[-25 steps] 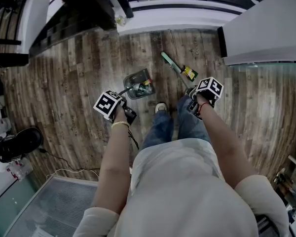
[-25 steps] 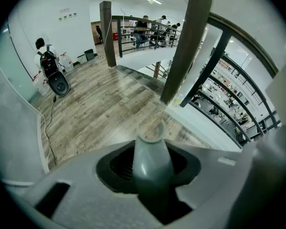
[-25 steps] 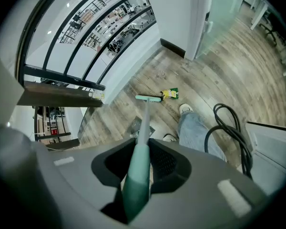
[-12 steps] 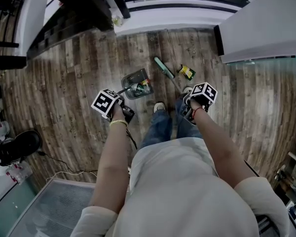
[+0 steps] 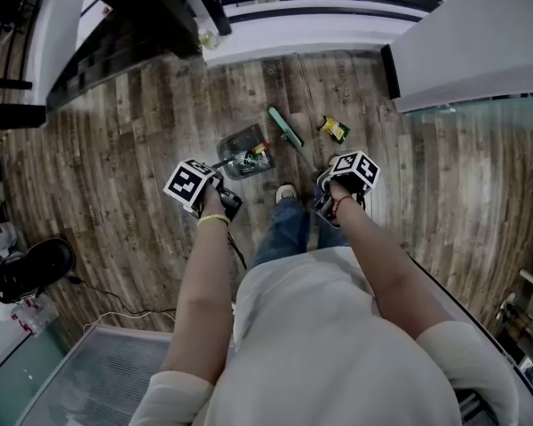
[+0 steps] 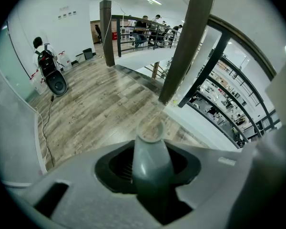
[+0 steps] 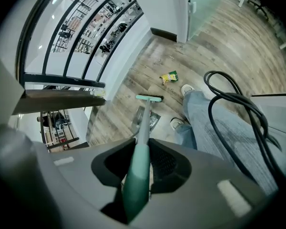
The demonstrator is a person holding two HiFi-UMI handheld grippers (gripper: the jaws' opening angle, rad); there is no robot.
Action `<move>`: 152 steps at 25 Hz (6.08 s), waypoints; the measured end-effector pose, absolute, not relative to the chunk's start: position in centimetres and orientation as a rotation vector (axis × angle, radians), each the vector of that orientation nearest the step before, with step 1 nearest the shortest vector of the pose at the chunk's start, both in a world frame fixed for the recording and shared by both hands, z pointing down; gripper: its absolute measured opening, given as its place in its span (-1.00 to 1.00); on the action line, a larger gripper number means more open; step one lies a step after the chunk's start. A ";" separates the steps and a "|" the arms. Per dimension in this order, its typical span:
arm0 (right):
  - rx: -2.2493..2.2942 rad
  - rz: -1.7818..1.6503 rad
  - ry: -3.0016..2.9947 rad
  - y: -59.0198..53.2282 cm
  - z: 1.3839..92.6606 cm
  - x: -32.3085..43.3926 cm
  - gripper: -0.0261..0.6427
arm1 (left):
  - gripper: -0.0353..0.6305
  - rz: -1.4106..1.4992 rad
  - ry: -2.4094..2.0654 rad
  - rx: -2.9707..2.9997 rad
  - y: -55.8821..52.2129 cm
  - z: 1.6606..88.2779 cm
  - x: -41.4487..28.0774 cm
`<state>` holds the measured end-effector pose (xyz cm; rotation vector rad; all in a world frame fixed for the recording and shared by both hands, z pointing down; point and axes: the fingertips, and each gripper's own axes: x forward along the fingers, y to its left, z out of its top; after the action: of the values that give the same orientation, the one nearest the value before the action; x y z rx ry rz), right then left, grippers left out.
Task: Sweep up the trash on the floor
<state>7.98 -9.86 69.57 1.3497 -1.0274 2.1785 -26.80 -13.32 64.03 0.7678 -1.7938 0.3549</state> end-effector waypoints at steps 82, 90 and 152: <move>1.524 2.265 -1.004 -8.4 64.4 18.4 -0.64 | -0.47 0.331 -1.780 0.803 -13.6 64.2 -26.5; 1.626 2.244 -0.971 -10.9 65.0 22.4 -0.64 | -0.47 0.329 -1.780 0.803 -13.6 64.1 -26.3; 1.610 2.261 -0.846 -7.5 69.4 15.0 -0.64 | -0.45 0.307 -1.781 0.814 -13.7 64.2 -26.5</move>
<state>14.97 -7.53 69.38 1.6098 -0.8456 2.2610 -26.53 -13.70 64.19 0.8140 -1.7808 0.3070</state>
